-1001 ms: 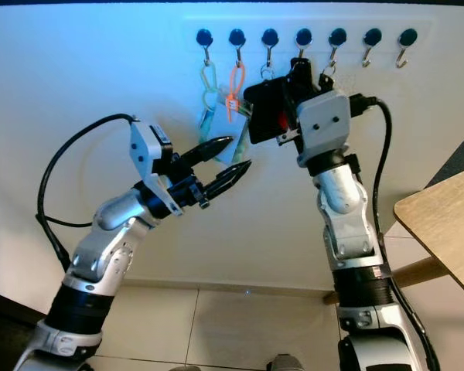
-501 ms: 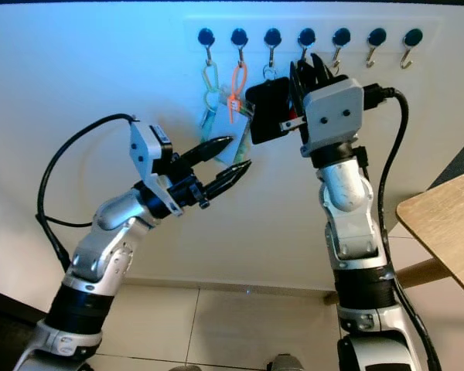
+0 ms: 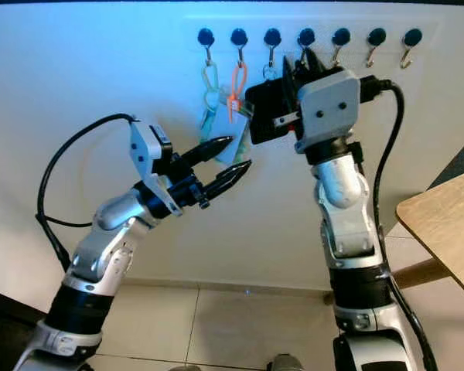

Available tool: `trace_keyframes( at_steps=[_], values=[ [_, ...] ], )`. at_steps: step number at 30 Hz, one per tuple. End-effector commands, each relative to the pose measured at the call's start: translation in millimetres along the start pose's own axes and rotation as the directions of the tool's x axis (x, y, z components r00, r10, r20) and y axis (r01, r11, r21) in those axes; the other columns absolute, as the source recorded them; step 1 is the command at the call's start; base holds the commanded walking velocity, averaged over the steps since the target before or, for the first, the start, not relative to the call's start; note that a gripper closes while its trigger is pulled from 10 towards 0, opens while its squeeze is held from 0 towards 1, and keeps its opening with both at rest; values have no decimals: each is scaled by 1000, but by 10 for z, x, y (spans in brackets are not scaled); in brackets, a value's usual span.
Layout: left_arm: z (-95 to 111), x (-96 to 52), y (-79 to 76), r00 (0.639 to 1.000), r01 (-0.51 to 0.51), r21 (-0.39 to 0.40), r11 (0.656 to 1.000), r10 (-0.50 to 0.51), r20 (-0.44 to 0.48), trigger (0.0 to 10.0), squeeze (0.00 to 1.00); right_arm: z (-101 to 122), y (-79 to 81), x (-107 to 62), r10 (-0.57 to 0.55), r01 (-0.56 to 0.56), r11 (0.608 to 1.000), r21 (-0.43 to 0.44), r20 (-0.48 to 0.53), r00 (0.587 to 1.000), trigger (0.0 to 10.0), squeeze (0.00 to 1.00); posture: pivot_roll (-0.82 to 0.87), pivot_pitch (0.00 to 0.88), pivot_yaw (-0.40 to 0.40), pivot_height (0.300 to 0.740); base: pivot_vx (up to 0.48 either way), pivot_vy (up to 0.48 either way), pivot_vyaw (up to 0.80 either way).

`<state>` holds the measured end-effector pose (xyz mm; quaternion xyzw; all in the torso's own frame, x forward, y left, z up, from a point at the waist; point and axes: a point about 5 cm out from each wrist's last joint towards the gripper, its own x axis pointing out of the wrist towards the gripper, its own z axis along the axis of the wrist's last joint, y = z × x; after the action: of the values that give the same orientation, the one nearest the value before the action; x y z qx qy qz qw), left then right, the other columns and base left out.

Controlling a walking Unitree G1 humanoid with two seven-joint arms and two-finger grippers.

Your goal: Hang keys on a hook

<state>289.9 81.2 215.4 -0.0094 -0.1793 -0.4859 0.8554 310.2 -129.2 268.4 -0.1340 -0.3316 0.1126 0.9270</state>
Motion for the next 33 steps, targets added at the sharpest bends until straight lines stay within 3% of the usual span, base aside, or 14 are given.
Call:
trace_keyframes(
  at_steps=[1, 5, 6, 7, 19, 20, 27, 28, 29, 30, 33],
  values=[
    [-3, 0, -18, 1000, 6, -2, 1000, -6, 6, 10000, 0, -23, 44, -36, 18, -17, 1000, 23, -20, 1000, 10000, 1000, 14, 85, 30, 740, 0, 0, 0],
    [1, -1, -12, 1000, 3, -1, 1000, -3, 7, 10000, 0, -69, 40, -101, -2, 3, 1000, 16, -46, 999, 10000, 1000, 17, 85, 28, 740, 0, 0, 0],
    [2, -2, -12, 1000, 3, -1, 1000, -3, 7, 10000, 0, -84, 32, -127, -12, 12, 1000, 17, -55, 998, 10000, 345, 16, 86, 30, 740, 0, 0, 0],
    [2, -3, -11, 1000, 2, -1, 1000, -2, 7, 10000, 0, -93, 26, -143, -17, 18, 1000, 18, -61, 998, 10000, 0, 16, 86, 30, 740, 0, 0, 0],
    [-1, 9, -12, 1000, 6, -5, 1000, -6, 8, 10000, 0, -68, -45, -155, -45, 45, 999, 4, -52, 998, 10000, 24, 12, 95, 35, 740, 0, 0, 0],
    [-3, 10, -12, 1000, 4, -5, 1000, -4, 8, 10000, 0, -26, -55, -141, -44, 44, 999, 5, -25, 999, 10000, 1000, 13, 95, 33, 740, 0, 0, 0],
    [-5, 7, -12, 1000, 0, -7, 1000, 0, 6, 10000, 0, -5, -77, -130, -61, 61, 998, -24, -18, 998, 10000, 1000, 16, 94, 30, 740, 0, 0, 0],
    [-4, 6, -11, 1000, 0, -8, 1000, 0, 6, 10000, 0, -2, -83, -125, -60, 59, 997, -42, -17, 998, 10000, 784, 16, 94, 30, 740, 0, 0, 0],
    [-4, 6, -11, 1000, 0, -8, 1000, 0, 6, 10000, 0, -2, -83, -125, -60, 59, 997, -42, -17, 998, 10000, 784, 16, 94, 30, 740, 0, 0, 0],
    [-5, 7, -11, 1000, 0, -8, 1000, 0, 6, 10000, 0, 0, -84, -122, -55, 54, 997, -51, -16, 998, 10000, 35, 14, 94, 31, 740, 0, 0, 0],
    [-6, 10, -12, 1000, 1, -9, 1000, -1, 7, 10000, 0, -6, -87, -107, -40, 39, 997, -74, -18, 999, 10000, 0, 12, 94, 33, 740, 0, 0, 0]
  ],
)
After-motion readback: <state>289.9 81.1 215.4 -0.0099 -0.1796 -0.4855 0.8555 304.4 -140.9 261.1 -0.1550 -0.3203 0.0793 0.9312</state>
